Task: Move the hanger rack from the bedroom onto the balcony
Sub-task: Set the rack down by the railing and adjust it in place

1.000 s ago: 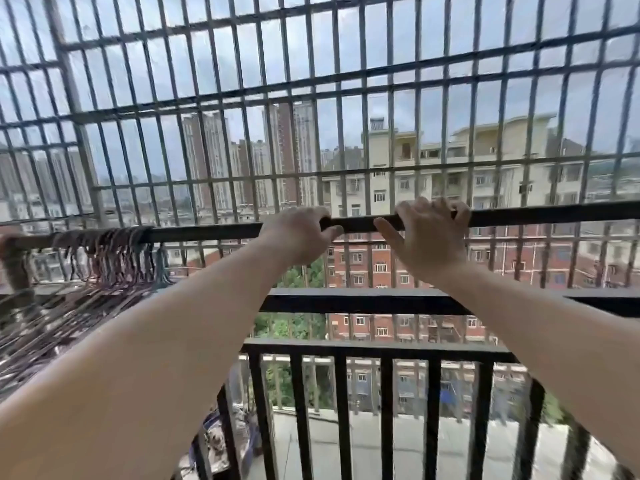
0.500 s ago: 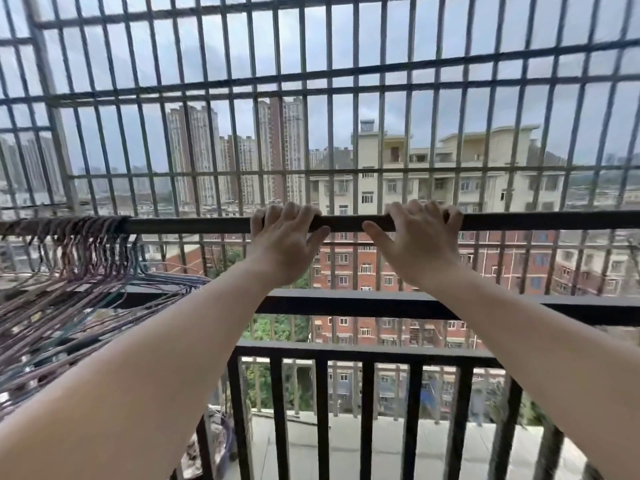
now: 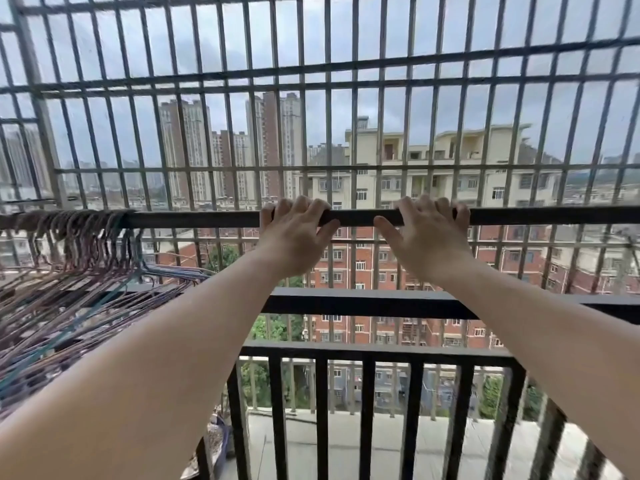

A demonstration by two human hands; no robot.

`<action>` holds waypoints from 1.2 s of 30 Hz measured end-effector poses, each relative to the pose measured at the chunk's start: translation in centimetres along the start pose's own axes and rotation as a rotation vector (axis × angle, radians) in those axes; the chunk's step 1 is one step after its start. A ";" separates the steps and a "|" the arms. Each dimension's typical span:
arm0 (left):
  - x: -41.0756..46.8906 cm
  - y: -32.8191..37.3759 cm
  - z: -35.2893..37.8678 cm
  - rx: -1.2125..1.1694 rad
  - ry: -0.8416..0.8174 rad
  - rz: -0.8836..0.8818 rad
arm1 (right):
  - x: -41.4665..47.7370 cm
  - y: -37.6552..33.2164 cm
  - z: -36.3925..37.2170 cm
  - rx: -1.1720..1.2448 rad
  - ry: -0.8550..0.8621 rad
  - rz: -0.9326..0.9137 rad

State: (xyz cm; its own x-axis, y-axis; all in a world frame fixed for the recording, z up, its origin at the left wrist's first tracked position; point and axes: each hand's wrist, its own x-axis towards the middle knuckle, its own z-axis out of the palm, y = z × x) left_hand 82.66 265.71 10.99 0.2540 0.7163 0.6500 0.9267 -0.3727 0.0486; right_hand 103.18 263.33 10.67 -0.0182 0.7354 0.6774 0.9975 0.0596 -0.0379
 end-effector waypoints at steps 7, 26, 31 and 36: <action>-1.6 0.6 -0.5 0.055 0.039 -0.004 | -1.4 -0.2 -0.3 -0.050 0.022 -0.006; -4.3 1.0 -2.2 0.093 0.080 0.011 | -4.5 -1.2 -2.6 -0.122 0.067 -0.033; -3.5 0.8 -2.1 0.009 0.073 -0.008 | -3.3 -1.2 -1.2 -0.153 0.070 -0.020; -2.7 0.9 -2.6 -0.048 0.013 -0.068 | -2.3 -0.7 0.0 -0.111 0.137 -0.057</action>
State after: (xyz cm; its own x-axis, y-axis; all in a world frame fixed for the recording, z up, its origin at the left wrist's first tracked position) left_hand 82.08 261.90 11.22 0.1865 0.7334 0.6537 0.9273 -0.3512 0.1295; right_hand 102.56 261.64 9.17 -0.0725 0.6333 0.7705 0.9967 0.0176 0.0794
